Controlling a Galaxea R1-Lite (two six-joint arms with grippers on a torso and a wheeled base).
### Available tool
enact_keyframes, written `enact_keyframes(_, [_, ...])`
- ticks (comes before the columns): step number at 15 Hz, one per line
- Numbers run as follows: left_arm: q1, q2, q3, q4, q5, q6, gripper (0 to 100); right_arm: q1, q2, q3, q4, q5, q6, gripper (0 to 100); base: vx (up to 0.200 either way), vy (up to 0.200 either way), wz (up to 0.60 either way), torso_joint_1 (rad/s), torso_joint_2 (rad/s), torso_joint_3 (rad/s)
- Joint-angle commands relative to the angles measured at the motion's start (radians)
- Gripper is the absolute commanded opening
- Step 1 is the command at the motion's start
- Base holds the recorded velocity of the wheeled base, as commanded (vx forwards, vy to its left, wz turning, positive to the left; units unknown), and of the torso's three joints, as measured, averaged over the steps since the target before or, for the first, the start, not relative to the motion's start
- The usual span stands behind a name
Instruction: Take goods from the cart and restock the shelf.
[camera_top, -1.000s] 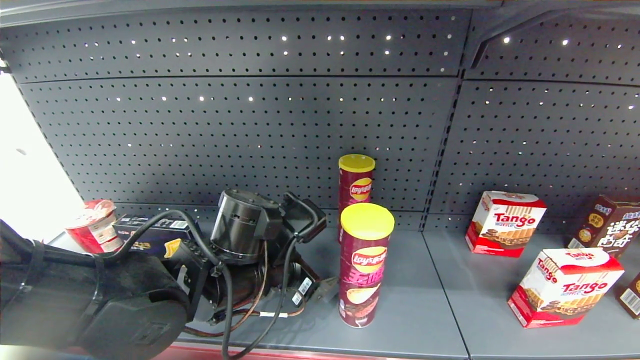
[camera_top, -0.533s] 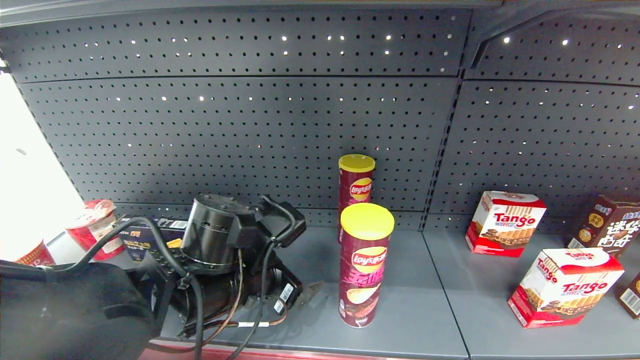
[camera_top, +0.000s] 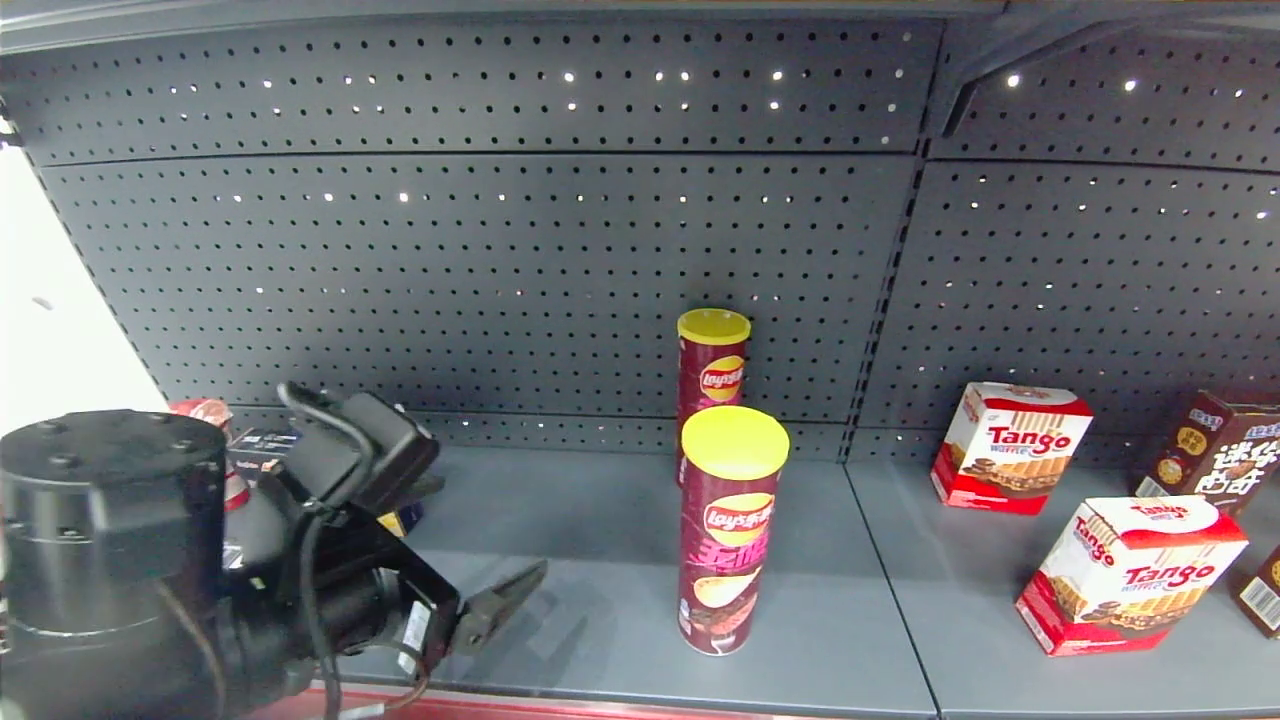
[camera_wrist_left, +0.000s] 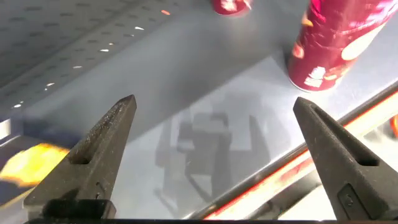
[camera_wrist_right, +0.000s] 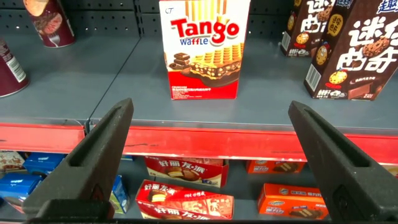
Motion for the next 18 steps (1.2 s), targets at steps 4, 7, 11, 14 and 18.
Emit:
enact_keyframes(4, [0.118, -0.335, 0.119, 0.010, -0.005, -0.071, 100, 0.000, 0.000, 0.000, 0.002, 0.000, 0.000, 100, 0.000, 0.000, 0.00, 0.000, 0.00, 0.000])
enact_keyframes(7, [0.147, -0.395, 0.153, 0.010, -0.005, -0.073, 100, 0.000, 0.000, 0.000, 0.000, 0.000, -0.002, 100, 0.000, 0.000, 0.00, 0.000, 0.00, 0.000])
enact_keyframes(11, [0.270, -0.718, 0.291, 0.065, 0.002, -0.077, 100, 0.000, 0.000, 0.000, 0.000, 0.000, -0.002, 100, 0.000, 0.000, 0.00, 0.000, 0.00, 0.000])
enact_keyframes(14, [0.303, -0.915, 0.305, 0.250, 0.007, -0.087, 100, 0.000, 0.000, 0.000, 0.002, 0.000, -0.002, 100, 0.000, 0.000, 0.00, 0.000, 0.00, 0.000])
enact_keyframes(18, [0.302, -1.145, 0.299, 0.473, 0.002, -0.120, 100, 0.000, 0.000, 0.000, 0.000, 0.000, -0.002, 100, 0.000, 0.000, 0.00, 0.000, 0.00, 0.000])
